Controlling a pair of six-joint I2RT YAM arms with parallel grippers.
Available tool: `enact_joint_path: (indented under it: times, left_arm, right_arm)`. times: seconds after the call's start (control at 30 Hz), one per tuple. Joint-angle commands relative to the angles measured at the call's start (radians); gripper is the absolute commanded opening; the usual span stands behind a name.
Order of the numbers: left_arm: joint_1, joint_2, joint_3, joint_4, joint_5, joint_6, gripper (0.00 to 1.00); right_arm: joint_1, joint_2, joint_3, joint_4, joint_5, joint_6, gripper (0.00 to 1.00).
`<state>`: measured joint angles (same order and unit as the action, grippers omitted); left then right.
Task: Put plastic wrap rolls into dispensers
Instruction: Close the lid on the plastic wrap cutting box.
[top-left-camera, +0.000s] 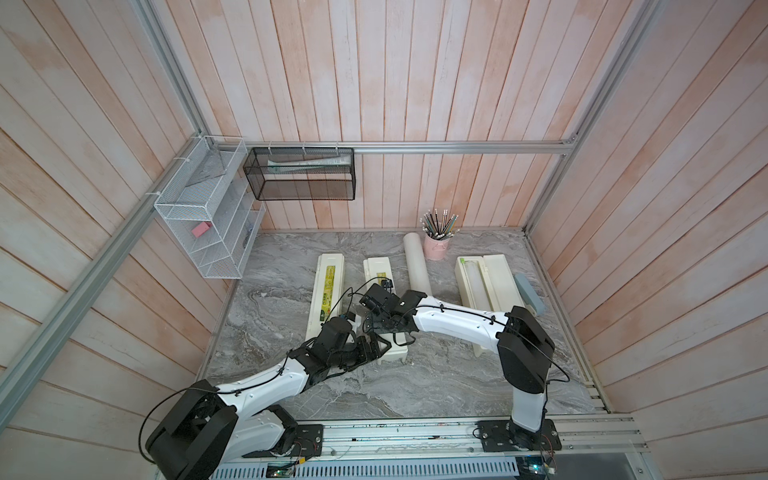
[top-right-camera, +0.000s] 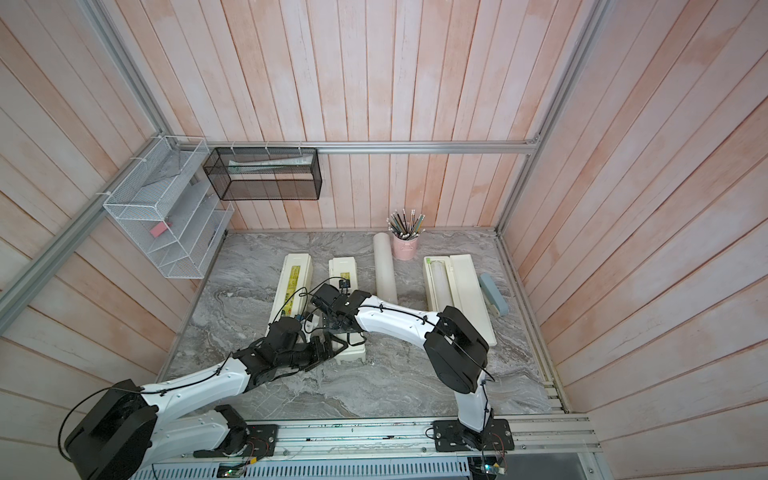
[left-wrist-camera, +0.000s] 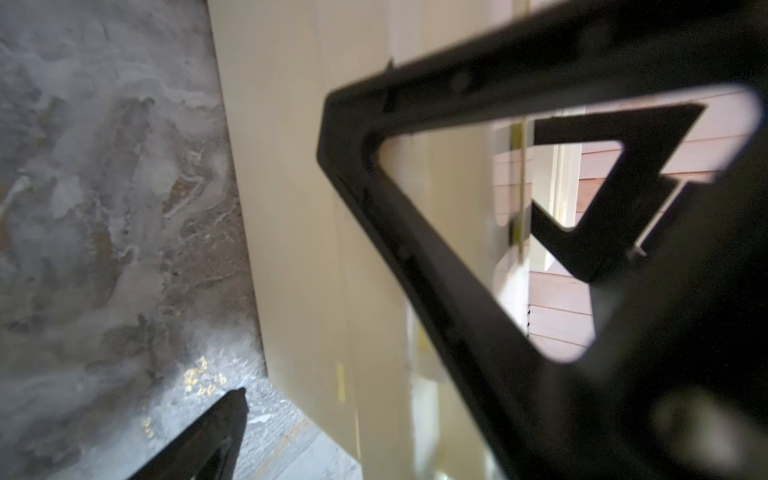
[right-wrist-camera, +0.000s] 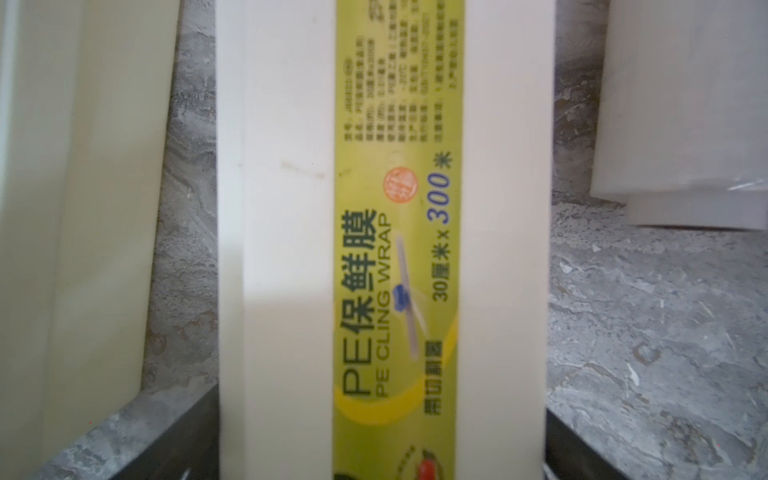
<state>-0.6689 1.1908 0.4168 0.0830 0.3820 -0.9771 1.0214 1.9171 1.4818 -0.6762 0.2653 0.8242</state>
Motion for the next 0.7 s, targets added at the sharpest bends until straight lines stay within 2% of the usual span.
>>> enact_joint_path:
  times: [0.0, 0.27, 0.67]
  left_arm:
    - [-0.004, 0.029, 0.011, -0.022, -0.058, 0.003, 0.98]
    - [-0.006, 0.050, -0.005, -0.020, -0.060, -0.005, 0.94]
    - [-0.011, 0.065, 0.019, -0.024, -0.049, 0.014, 0.94]
  right_arm:
    - [0.008, 0.018, 0.016, -0.027, 0.002, 0.013, 0.95]
    - [0.008, -0.006, 0.049, -0.041, 0.012, -0.012, 0.98]
    - [0.006, 0.031, 0.059, -0.095, 0.028, -0.002, 0.91]
